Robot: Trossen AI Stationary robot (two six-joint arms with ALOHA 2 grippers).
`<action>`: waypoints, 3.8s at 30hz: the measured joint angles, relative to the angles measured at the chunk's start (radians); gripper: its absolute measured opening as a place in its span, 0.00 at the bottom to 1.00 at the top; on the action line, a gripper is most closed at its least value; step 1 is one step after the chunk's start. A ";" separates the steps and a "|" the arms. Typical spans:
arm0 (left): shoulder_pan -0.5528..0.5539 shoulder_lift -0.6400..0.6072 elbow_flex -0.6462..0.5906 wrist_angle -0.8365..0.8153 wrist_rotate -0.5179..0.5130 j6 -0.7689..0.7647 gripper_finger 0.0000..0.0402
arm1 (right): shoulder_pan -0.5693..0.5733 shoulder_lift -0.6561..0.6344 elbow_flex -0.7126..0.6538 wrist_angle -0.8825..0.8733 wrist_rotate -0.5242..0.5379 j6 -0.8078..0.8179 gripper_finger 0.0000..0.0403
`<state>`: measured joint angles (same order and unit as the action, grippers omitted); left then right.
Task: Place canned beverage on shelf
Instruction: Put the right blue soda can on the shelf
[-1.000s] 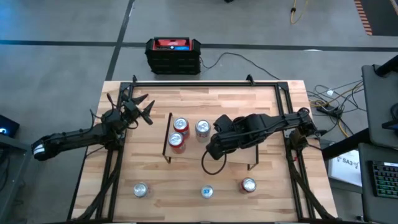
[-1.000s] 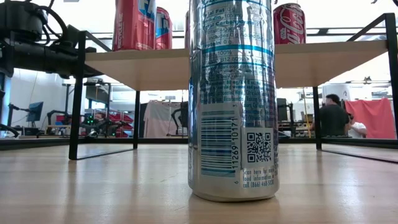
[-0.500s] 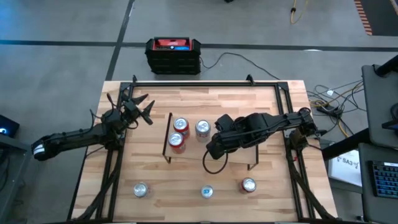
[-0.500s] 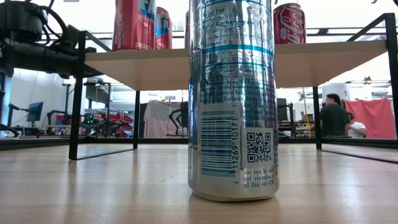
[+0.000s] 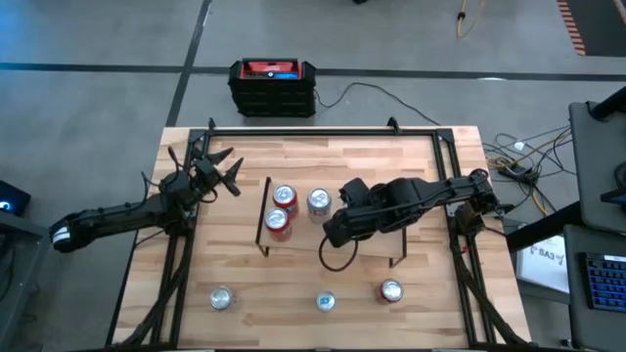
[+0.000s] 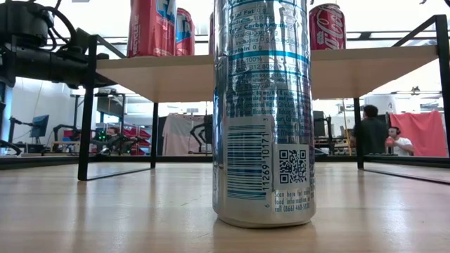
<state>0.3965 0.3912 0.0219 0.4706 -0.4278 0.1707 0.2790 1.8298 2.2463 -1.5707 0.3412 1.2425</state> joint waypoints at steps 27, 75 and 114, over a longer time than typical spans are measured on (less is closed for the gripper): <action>0.000 0.000 0.000 0.000 0.000 0.000 0.49 | 0.000 0.002 -0.026 -0.002 0.002 0.354 0.64; 0.000 0.000 0.000 0.000 0.000 0.000 0.49 | 0.002 -0.029 -0.066 0.005 -0.024 0.331 0.64; 0.000 0.000 0.000 0.000 0.000 0.000 0.49 | 0.002 -0.031 -0.061 0.001 -0.088 -0.347 0.94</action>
<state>0.3965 0.3914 0.0219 0.4707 -0.4278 0.1707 0.2810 1.7985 2.1857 -1.5700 0.2537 0.8953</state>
